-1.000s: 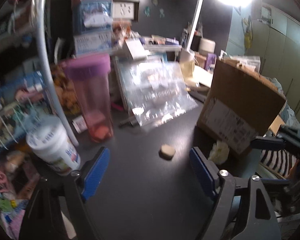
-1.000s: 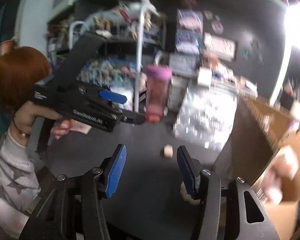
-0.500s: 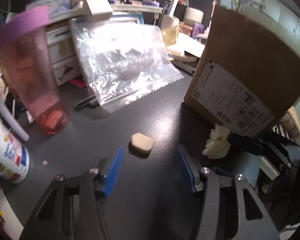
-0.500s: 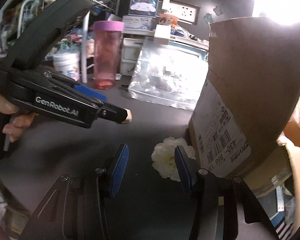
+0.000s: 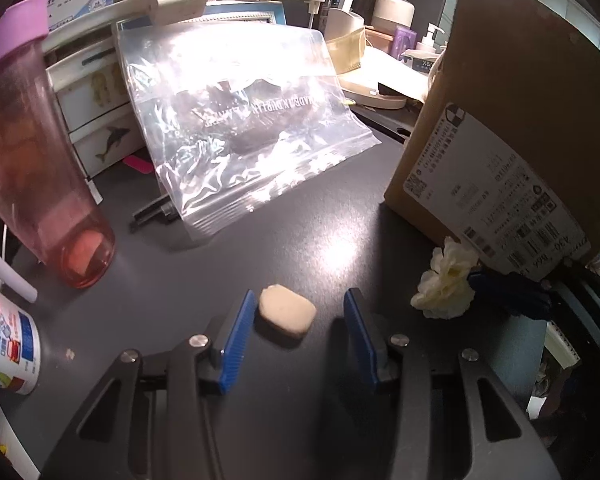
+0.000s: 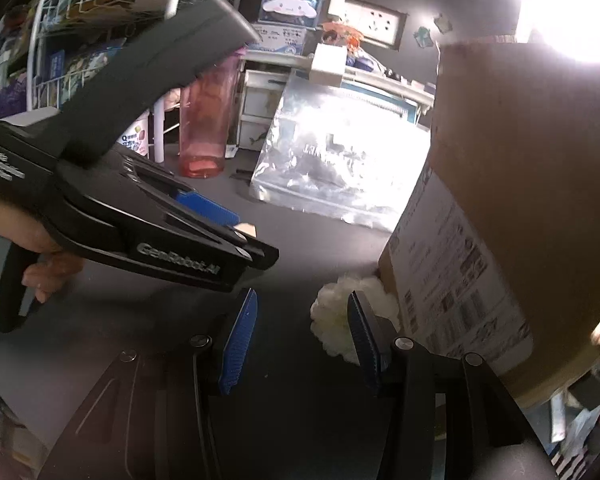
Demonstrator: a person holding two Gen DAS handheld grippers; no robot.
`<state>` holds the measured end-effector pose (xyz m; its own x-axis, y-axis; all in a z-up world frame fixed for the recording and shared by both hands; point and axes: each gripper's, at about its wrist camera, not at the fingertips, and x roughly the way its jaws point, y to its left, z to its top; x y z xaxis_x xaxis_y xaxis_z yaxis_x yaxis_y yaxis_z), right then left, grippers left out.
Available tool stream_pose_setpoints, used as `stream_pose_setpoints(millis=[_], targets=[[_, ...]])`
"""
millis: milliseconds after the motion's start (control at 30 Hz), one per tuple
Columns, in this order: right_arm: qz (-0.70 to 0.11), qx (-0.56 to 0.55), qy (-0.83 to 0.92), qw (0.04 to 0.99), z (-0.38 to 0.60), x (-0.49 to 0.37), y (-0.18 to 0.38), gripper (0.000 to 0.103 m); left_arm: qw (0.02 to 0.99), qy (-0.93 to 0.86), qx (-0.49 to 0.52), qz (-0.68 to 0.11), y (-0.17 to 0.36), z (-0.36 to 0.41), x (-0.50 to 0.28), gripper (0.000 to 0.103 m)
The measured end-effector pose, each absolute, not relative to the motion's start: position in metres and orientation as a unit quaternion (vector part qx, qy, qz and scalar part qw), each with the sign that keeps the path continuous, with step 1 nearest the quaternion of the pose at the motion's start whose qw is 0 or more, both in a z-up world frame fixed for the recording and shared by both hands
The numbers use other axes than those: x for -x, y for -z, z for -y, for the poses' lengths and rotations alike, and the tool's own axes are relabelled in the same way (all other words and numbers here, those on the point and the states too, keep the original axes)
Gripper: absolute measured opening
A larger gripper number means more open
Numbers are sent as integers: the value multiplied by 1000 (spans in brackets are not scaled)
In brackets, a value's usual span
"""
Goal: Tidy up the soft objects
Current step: 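Grasp the beige sponge block with the left tool while the right tool grasps the white puff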
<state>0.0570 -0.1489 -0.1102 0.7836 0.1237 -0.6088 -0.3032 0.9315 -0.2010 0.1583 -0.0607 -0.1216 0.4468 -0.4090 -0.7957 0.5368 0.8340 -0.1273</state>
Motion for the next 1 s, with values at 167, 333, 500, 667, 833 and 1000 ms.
stream_pose_setpoints(millis=[167, 333, 500, 667, 833, 1000], targets=[[-313, 210, -92, 921, 136, -68, 115, 42, 852, 268, -89, -441, 120, 66, -160, 30], [-339, 225, -88, 909, 137, -76, 126, 37, 852, 265, -98, -441, 118, 60, -158, 26], [-344, 201, -97, 912, 152, -77, 121, 19, 853, 262, -98, -442, 118, 46, -150, 26], [-360, 132, -154, 910, 164, -77, 115, 18, 854, 256, -99, -442, 118, 25, -135, 26], [-378, 107, -200, 897, 156, -74, 122, 18, 857, 247, -94, -442, 118, 7, -121, 26], [-338, 157, -164, 913, 146, -67, 109, 18, 859, 246, -86, -441, 118, -1, -114, 26]])
